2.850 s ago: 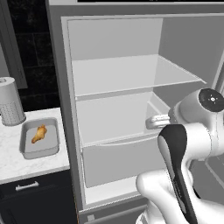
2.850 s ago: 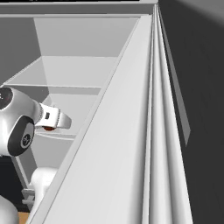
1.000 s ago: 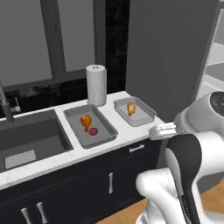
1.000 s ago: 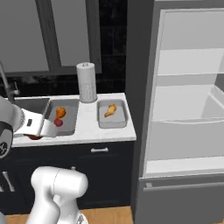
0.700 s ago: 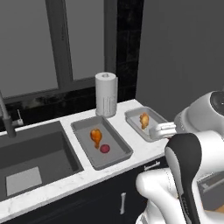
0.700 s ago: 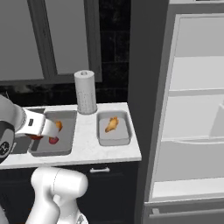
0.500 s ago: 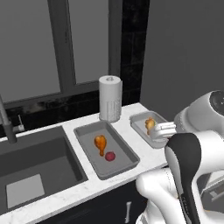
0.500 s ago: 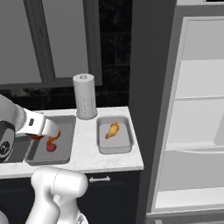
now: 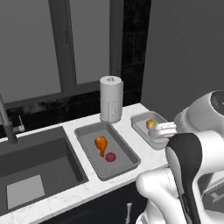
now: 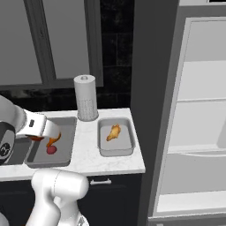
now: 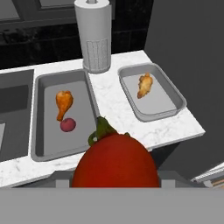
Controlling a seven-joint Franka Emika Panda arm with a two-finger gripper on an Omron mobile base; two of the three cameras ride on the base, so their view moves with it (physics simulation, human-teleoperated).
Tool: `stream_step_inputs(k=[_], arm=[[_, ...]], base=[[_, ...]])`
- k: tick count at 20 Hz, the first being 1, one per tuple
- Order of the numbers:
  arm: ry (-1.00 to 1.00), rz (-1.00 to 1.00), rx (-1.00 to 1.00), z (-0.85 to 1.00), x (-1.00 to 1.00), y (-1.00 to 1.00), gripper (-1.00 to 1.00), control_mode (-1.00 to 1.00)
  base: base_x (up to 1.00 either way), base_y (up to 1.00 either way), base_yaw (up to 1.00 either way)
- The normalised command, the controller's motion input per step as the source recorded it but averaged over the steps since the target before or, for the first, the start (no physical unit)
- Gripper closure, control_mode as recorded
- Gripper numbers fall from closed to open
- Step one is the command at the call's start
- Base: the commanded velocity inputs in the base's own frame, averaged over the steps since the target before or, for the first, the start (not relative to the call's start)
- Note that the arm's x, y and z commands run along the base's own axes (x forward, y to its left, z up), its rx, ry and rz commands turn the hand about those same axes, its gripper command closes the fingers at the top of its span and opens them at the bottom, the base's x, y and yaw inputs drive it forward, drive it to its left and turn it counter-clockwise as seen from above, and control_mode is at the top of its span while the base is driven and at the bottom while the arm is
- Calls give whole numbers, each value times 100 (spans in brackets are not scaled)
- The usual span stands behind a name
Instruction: Place one tomato and one chicken drumstick in each tupperware on the nearby counter, to pack two identical lunches.
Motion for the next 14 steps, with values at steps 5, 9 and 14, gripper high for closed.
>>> stream_step_inputs(k=[5,9,14], arm=[[1,-3,0,0,62,-5,100,-100],[-2,-7,0,-6,87,-14,100,-100],[0,-16,0,-29,100,-12,100,-100]], base=[[0,0,0],[0,0,0],[0,0,0]])
